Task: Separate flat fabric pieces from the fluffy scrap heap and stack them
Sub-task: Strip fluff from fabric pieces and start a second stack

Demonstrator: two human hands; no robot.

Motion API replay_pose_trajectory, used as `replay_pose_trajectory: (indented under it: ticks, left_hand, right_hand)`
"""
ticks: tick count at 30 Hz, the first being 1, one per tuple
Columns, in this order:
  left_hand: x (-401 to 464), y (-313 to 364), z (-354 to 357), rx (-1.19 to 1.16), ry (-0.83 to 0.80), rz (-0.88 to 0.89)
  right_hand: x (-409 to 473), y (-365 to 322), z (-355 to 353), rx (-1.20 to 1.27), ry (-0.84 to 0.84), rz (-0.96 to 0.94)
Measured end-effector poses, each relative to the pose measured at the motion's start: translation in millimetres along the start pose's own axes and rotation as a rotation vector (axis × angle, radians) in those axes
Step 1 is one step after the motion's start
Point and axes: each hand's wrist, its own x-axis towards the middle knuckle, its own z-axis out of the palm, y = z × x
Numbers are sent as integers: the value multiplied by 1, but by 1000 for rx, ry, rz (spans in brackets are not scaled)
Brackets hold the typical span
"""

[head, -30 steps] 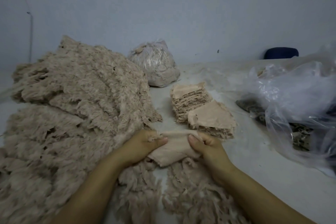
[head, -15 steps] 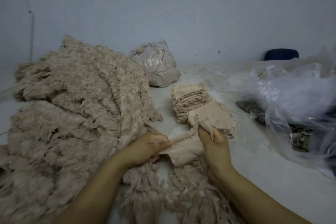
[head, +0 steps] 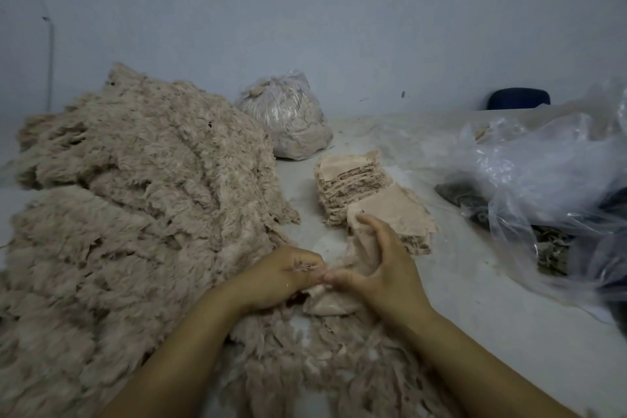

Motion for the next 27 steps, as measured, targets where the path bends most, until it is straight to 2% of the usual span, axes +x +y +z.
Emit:
replay_pose_trajectory:
  ticks: [3,7,10,12,15,19,23,27]
  left_hand:
    - [-1,4,0,-14,-39,14]
    - [-1,7,-1,-106,-38,-1]
    - [-1,6,0,-178,-53,-7]
    - [-1,7,2,-222,-46,-9]
    - [-3,3,2,-314,-48,-32]
    - [-6,-6,-4,-365,55,-57]
    - [5,-5,9,-211,131,-41]
    - [14,-4,28,-319,182,-76]
  right_hand:
    - [2,2,-3,-7,-104,-100]
    - [1,3,-6,302,-367,-17]
    - [0,4,-3,360,-419,-13]
    - [-1,6,4,290,-376,-29]
    - [5,4,3,171,-191,-24]
    - [19,9,-16,255,94,78]
    - [18,4,-5,309,164,120]
    - [16,3,2,276,133,94]
